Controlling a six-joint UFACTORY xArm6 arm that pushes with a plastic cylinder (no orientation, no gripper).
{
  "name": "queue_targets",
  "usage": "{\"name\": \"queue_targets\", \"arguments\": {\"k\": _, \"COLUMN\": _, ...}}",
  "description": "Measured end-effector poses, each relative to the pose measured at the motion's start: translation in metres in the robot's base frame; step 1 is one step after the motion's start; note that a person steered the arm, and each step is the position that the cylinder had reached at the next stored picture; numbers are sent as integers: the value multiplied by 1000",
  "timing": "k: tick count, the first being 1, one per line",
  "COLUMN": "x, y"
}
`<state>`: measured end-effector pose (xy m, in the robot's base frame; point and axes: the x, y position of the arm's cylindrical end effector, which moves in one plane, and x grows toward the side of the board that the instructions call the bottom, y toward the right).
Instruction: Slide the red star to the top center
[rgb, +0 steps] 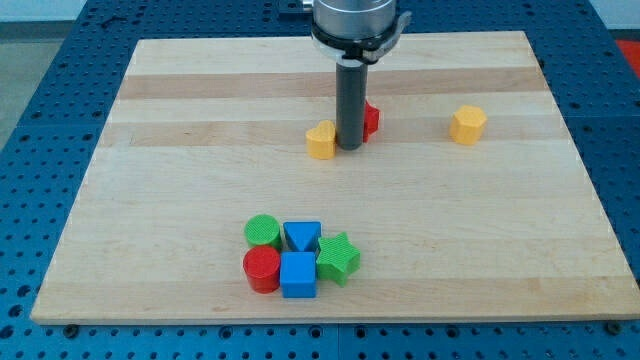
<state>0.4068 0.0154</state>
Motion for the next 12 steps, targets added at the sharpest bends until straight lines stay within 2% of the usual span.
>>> {"name": "queue_targets", "arguments": {"k": 1, "x": 6, "y": 2}}
{"name": "queue_targets", "arguments": {"k": 2, "x": 35, "y": 37}}
{"name": "queue_targets", "arguments": {"k": 3, "x": 28, "y": 81}}
{"name": "queue_targets", "arguments": {"k": 5, "x": 14, "y": 41}}
{"name": "queue_targets", "arguments": {"k": 7, "x": -42, "y": 18}}
{"name": "queue_targets", "arguments": {"k": 8, "x": -56, "y": 7}}
{"name": "queue_targets", "arguments": {"k": 10, "x": -41, "y": -12}}
{"name": "queue_targets", "arguments": {"k": 12, "x": -50, "y": -47}}
